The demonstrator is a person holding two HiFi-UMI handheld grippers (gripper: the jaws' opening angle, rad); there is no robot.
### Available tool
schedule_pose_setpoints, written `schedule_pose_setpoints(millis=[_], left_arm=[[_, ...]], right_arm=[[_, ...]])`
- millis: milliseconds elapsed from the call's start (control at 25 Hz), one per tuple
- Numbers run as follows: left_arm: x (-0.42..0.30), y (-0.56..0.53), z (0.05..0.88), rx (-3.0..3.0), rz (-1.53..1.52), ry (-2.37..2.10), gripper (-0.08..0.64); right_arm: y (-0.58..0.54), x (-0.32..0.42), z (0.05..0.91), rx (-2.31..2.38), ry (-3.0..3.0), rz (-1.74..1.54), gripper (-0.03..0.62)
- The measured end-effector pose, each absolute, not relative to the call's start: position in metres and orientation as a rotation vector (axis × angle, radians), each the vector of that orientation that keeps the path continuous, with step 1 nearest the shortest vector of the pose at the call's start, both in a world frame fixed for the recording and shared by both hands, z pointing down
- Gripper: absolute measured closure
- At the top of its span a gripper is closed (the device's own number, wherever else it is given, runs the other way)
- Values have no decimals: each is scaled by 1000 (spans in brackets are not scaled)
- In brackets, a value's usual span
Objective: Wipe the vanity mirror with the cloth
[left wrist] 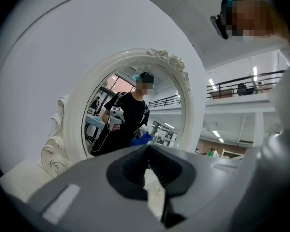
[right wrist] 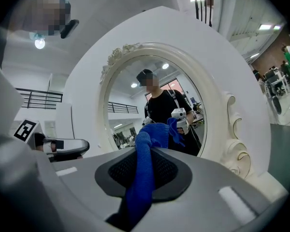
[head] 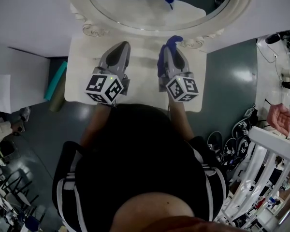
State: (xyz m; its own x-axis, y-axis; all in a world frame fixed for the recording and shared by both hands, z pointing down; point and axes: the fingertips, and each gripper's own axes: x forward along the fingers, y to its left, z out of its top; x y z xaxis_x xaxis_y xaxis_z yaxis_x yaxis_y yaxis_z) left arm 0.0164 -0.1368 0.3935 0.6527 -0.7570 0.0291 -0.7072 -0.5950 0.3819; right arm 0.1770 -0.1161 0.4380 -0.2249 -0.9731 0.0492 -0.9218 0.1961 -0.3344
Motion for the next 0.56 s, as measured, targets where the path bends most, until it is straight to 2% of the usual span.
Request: schedule_pose_setpoints(millis=[560], left_arm=[[14, -134, 398, 2504, -196, -1157, 549]], right_arm=[[-109, 174, 437, -1827, 2285, -435, 528]])
